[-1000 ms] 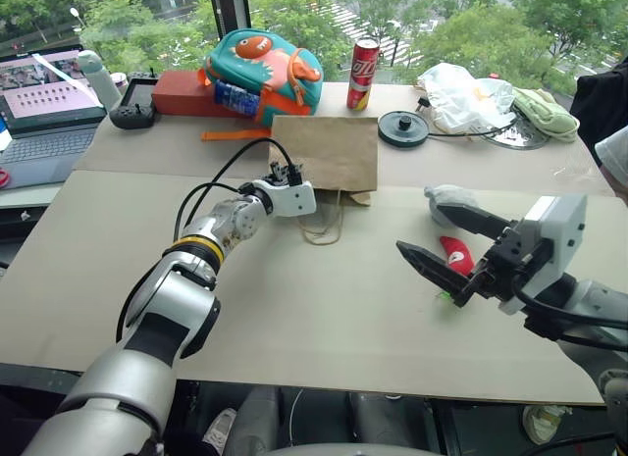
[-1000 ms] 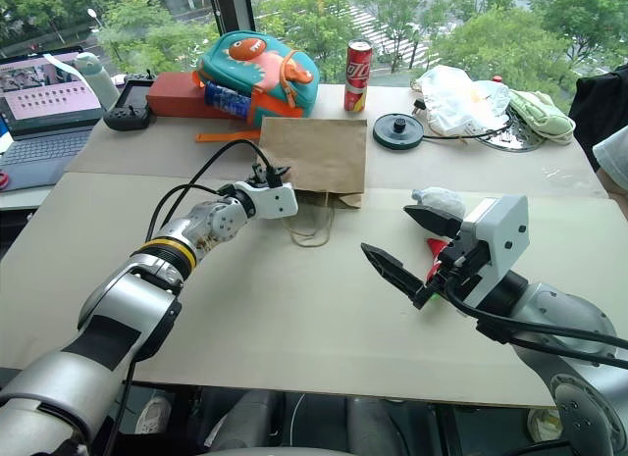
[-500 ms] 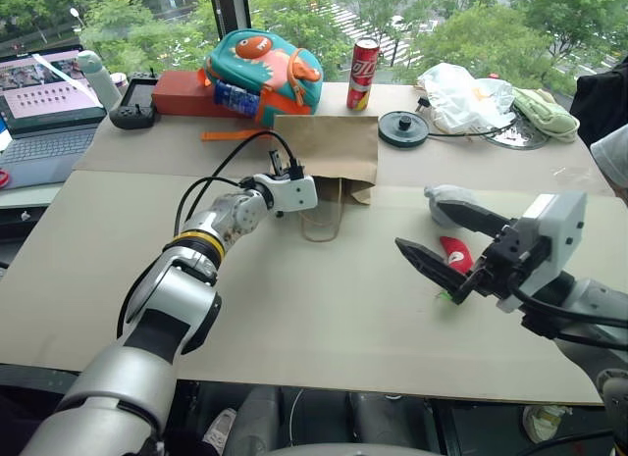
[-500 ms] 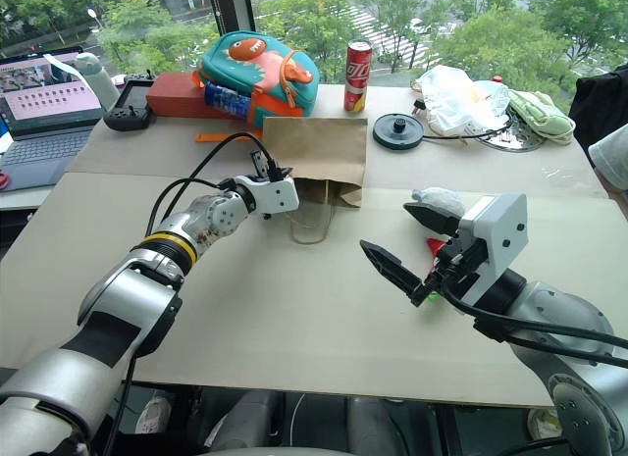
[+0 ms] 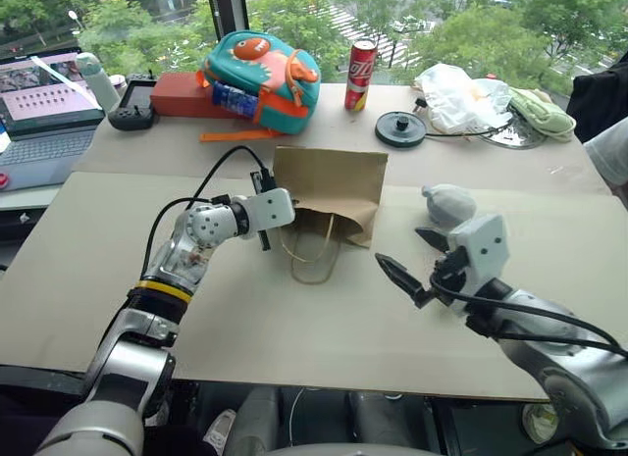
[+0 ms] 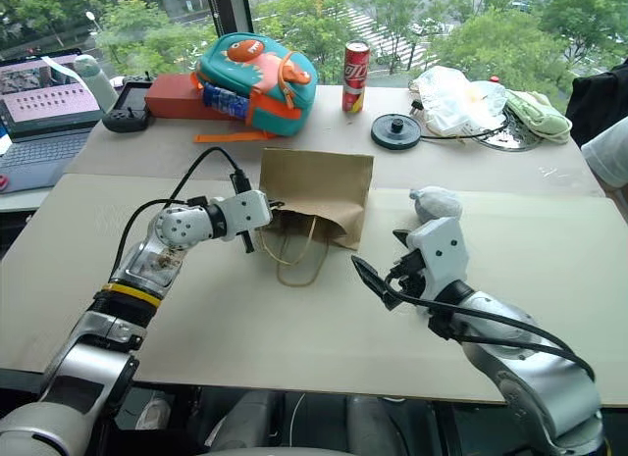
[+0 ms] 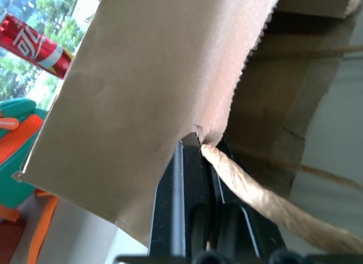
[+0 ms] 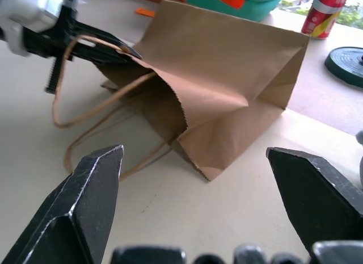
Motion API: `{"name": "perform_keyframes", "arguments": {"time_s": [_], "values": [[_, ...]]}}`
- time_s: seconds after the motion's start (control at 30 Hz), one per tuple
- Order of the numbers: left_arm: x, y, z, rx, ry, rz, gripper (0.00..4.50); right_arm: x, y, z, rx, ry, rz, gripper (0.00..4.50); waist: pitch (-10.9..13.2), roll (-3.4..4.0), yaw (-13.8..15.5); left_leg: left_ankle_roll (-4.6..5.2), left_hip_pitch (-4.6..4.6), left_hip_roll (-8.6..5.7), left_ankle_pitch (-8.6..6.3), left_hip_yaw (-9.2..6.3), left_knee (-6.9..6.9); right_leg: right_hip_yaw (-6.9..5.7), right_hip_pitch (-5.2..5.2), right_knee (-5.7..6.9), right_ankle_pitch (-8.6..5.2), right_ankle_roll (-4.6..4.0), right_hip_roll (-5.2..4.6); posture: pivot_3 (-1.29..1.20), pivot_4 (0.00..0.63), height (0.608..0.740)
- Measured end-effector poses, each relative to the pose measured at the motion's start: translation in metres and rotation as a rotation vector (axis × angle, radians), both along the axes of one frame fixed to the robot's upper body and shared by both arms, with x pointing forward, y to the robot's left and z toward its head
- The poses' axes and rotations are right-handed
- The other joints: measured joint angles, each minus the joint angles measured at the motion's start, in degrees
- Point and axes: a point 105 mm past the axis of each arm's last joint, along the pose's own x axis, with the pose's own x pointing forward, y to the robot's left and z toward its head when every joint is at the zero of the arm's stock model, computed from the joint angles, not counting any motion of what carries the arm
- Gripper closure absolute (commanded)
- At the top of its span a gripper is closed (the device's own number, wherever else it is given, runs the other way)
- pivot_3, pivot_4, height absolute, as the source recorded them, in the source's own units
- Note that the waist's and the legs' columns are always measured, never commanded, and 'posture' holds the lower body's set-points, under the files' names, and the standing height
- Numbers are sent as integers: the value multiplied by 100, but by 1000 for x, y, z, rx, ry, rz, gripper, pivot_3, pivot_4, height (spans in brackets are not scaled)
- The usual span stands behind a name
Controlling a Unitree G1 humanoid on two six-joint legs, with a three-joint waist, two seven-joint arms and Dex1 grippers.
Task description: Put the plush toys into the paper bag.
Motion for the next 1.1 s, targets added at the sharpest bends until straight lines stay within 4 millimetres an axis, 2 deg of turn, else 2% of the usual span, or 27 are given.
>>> {"name": "perform_keyframes", "arguments": {"time_s": [0.17, 0.3, 0.43, 0.57, 0.67, 0.77, 0.9, 1.1], "values": [[-3, -3, 16, -44, 29, 66, 4500, 3, 3, -2, 16, -12, -40, 1646, -1, 2, 2, 0, 2, 1, 0, 0, -1, 0, 0, -2, 0, 0, 2, 0, 150, 739], [-7, -4, 25, -74, 63, 101, 4500, 9, 4, 4, 45, -44, -73, 3099, -2, 3, -41, 0, 5, 4, 0, -1, -4, 0, -1, 0, 0, 0, 6, 0, 150, 739], [-8, -3, 26, -79, 78, 119, 4500, 11, 21, 12, 96, -60, -26, 4460, -2, 3, -95, 0, 6, 6, 0, -2, -5, 0, -1, 0, 0, 0, 8, 0, 150, 739], [-7, -5, 26, -86, 95, 127, 4500, 9, 46, 6, 133, -17, 39, 4460, -2, 3, -102, 0, 3, 6, 0, -5, -4, -1, -2, -1, 0, 0, 9, 0, 150, 739], [-5, -15, 36, -110, 83, 112, 4500, 16, 58, -2, 141, 8, 34, 4460, -2, 3, -86, 0, 1, 2, 0, -5, -2, 0, -2, -2, 0, 0, 7, 0, 150, 739], [-4, -17, 41, -115, 72, 111, 4500, 28, 60, -9, 133, 22, -14, 4460, -2, 3, -96, 0, 3, 3, 0, -3, -4, 1, -2, -1, 0, 0, 6, 0, 150, 739], [-5, -23, 37, -110, 86, 98, 4500, 52, 64, -20, 113, 24, -94, 4460, -2, 4, -118, 0, 5, 5, 0, -3, -8, 0, -8, 1, 1, -1, 8, 0, 150, 739], [-5, -25, 34, -109, 101, 97, 4500, 75, 69, -29, 142, 7, -177, 4460, -3, 4, -113, 0, 3, 4, 0, -3, -10, 0, -8, 1, 1, -2, 7, 0, 150, 739]]}}
